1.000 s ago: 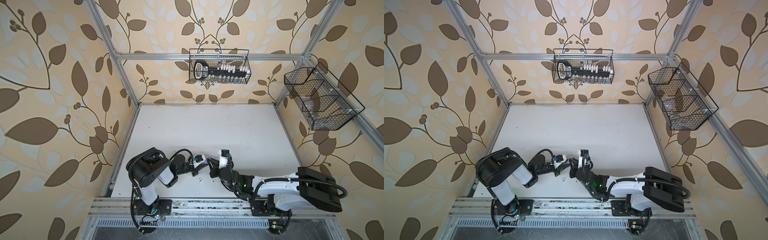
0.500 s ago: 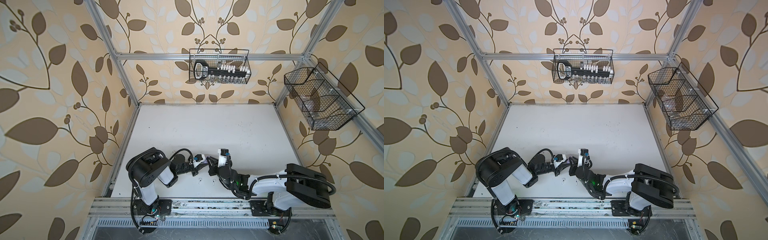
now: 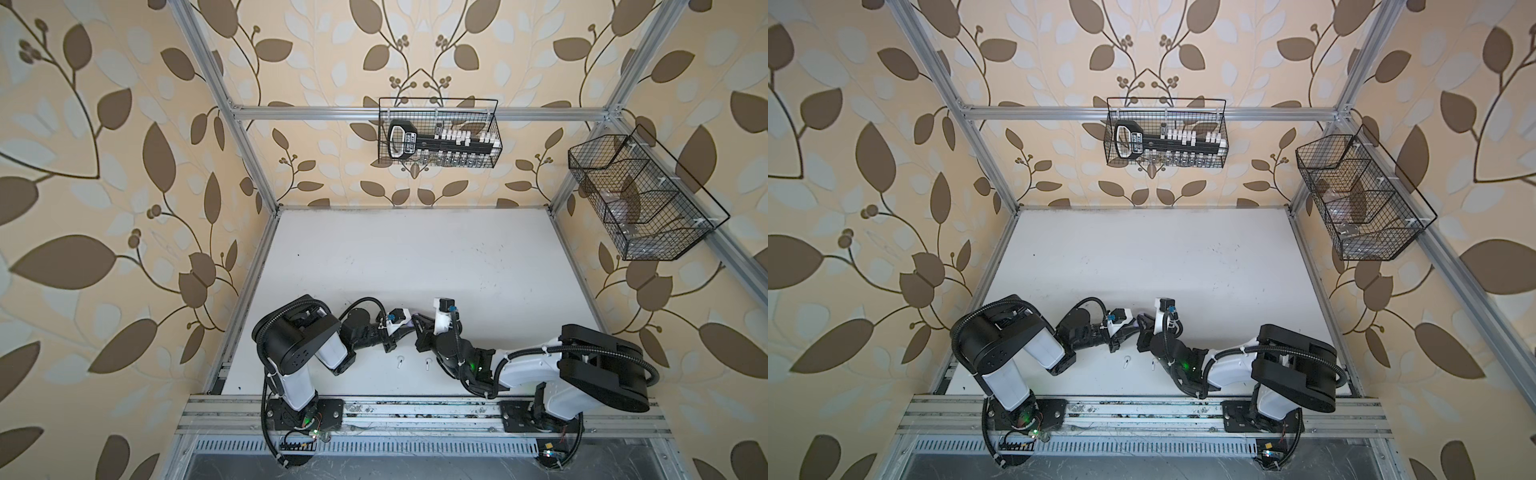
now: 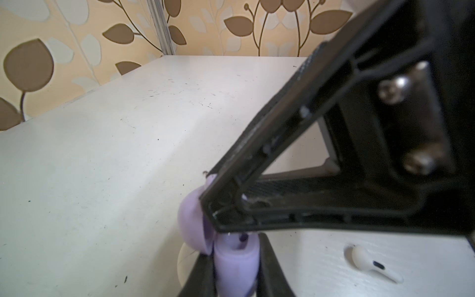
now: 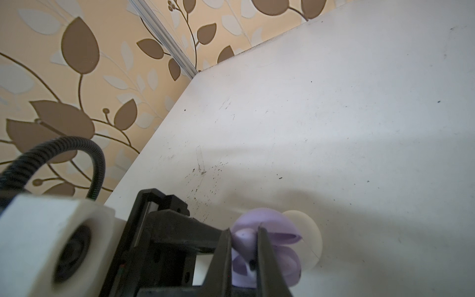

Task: Insert wireless bluetooth earbuds into charging case
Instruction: Insert the wireless bluetooth earbud into the charging case.

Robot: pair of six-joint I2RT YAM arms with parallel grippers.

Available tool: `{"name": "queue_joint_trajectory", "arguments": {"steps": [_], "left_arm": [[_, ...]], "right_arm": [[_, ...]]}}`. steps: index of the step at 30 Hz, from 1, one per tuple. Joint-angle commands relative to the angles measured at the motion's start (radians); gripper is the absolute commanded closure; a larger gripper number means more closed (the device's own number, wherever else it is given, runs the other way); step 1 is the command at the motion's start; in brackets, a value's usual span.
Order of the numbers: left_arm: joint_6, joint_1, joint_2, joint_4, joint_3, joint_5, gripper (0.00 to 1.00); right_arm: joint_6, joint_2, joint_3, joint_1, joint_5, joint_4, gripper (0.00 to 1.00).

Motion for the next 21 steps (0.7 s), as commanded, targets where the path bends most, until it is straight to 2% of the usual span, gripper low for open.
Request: {"name": "queue_joint_trajectory", "arguments": {"steps": [1, 21], "left_arm": [[-0.007, 0.012, -0.027, 0.064, 0.018, 0.018, 0.87], [-0.025, 0.021, -0.038, 0.064, 0.017, 0.011, 0.87]], "right_arm": [[0.002, 0.023, -0.011, -0.005, -0.011, 0.037, 0.88], [0.006, 0.064, -0.007, -0.003, -0.037, 0.059, 0.88]]}}
